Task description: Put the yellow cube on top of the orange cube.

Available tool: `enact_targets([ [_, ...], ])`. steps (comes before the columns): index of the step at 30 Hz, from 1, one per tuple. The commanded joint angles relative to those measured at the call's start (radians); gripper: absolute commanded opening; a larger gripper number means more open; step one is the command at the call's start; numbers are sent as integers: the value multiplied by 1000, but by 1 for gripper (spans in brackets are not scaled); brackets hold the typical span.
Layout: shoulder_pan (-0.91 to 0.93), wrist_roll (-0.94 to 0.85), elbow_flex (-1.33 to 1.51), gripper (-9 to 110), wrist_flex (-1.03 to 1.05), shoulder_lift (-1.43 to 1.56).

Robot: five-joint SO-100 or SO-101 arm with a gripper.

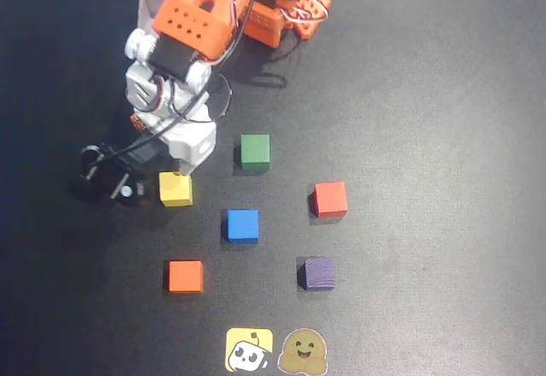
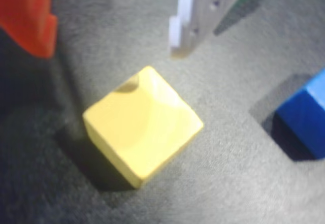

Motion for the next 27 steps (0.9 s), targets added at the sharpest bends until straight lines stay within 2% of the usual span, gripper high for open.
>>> enact_targets([
  [1,8,14,-49,18,-3,2],
  [8,12,-344,-51,17,-28,-5],
  [24,6,-710,-129,18,-32,-156],
  [27,-6,-741,-130,25,-26,-163],
])
